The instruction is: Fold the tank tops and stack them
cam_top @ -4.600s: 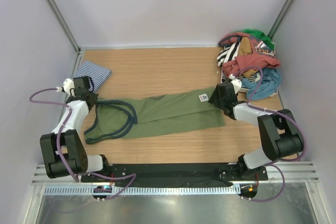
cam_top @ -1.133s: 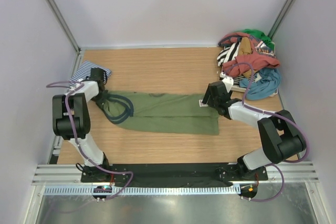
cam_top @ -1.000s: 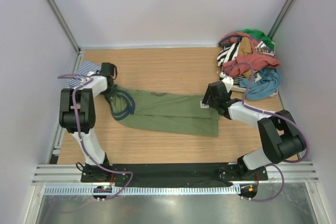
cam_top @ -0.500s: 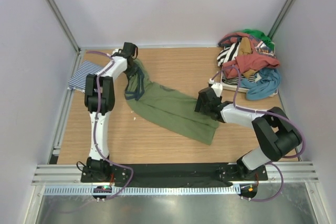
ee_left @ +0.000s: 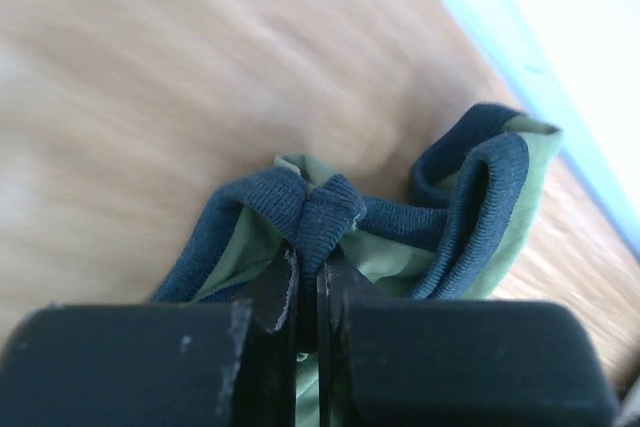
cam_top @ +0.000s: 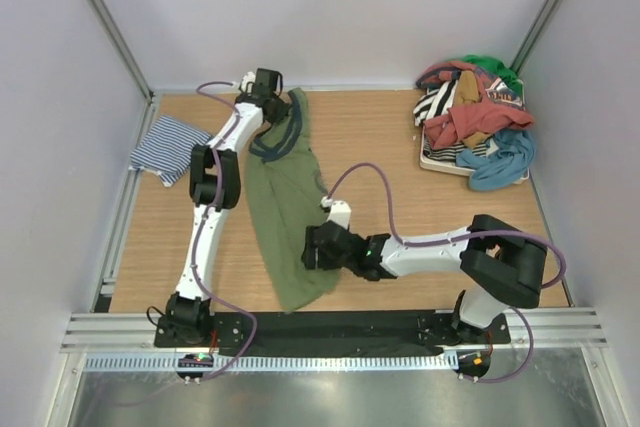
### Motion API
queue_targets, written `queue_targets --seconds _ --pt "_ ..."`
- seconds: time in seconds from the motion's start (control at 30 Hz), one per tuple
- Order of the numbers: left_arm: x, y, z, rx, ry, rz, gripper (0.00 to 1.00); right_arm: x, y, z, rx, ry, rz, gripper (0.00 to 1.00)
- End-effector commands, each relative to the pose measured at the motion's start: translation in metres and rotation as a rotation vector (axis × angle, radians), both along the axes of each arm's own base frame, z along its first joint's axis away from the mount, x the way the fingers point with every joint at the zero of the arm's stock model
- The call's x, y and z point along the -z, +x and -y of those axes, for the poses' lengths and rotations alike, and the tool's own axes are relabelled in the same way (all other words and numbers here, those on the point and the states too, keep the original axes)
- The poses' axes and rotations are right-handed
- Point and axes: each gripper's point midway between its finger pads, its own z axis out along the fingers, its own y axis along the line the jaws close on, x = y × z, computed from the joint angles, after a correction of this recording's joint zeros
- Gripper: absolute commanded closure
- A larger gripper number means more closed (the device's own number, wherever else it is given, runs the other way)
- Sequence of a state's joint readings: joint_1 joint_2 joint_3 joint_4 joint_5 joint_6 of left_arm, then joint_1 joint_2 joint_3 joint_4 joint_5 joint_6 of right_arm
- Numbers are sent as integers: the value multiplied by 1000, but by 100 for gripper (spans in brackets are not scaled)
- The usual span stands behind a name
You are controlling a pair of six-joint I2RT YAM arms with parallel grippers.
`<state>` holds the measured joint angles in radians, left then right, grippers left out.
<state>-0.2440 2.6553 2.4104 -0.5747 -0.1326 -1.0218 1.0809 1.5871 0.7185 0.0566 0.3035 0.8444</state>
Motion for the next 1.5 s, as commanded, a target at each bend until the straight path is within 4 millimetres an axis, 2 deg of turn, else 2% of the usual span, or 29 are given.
queue_targets --seconds 0.0,0.07,0.13,0.2,0.23,0.27,0.3,0.37,0.4,0.53,0.6,0.63,0.67,0.7,0.73,0.77,0.8,0.83,0.87,0.9,0.93,0.97,1.0,1.07,1.1,1.13,1.37,1.43,1.47 --pt "-45 30 58 83 -120 211 100 21 -69 -19 -118 -7 -180 32" --pt "-52 35 70 120 -163 245 100 9 -67 -22 -122 -2 -152 29" --pt "-64 39 76 150 -177 293 87 -11 -55 -15 -106 -15 -73 27" --pt "-92 36 81 203 -177 344 72 -32 -48 -10 -112 -31 -14 21" --pt "-90 34 78 207 -160 339 54 -37 -40 -6 -99 -36 0 20" --pt "-120 31 74 207 -147 382 48 -45 -35 -6 -96 -30 13 20" --pt "-119 27 72 226 -114 380 36 -47 -29 -1 -100 -48 19 20" --pt "-143 23 62 210 -71 412 27 -58 -8 7 -63 -33 24 20" --pt "-167 17 53 193 -48 438 9 -61 -1 10 -58 -24 28 21" --pt "-209 -3 20 186 56 456 4 -82 51 33 -10 39 69 23" --pt "-228 -20 -2 158 58 448 4 -89 68 35 -18 73 76 26" --pt "-233 -29 -7 163 51 445 4 -88 87 42 2 62 81 28" --pt "-217 -38 -18 163 50 400 4 -89 98 44 5 68 88 30" --pt "-219 -46 -19 182 44 393 4 -89 104 43 -13 83 79 31" --pt "-239 -63 -20 211 33 415 4 -95 114 38 -32 100 82 35" --pt "-217 -77 -26 222 53 350 4 -85 131 45 -7 99 67 37" --pt "-237 -95 -24 253 39 377 4 -83 135 41 -29 124 50 39" --pt "-233 -107 -24 272 33 361 4 -88 148 40 -21 148 59 39" --pt "-207 -125 -26 282 29 298 4 -75 163 46 5 155 38 39" --pt "-202 -137 -28 286 29 287 4 -71 169 47 8 167 19 39" --pt "-219 -153 -31 285 30 324 4 -75 179 43 -1 202 28 39" --pt "-189 -171 -36 280 40 265 4 -80 192 39 -3 226 42 38" --pt "-182 -182 -37 277 34 253 4 -66 203 44 19 231 11 36" --pt "-172 -212 -41 287 30 244 4 -70 220 35 0 280 19 32" --pt "-169 -222 -43 291 33 241 4 -56 226 32 6 287 -8 30" --pt "-165 -231 -42 299 31 234 4 -63 239 29 4 311 13 28" --pt "-126 -309 -52 364 56 151 5 -49 280 6 -31 374 -18 27" --pt "-129 -322 -54 375 52 170 5 -57 296 -1 -28 396 -5 27" --pt "-120 -331 -54 381 48 149 5 -41 298 -3 -20 386 -37 27"
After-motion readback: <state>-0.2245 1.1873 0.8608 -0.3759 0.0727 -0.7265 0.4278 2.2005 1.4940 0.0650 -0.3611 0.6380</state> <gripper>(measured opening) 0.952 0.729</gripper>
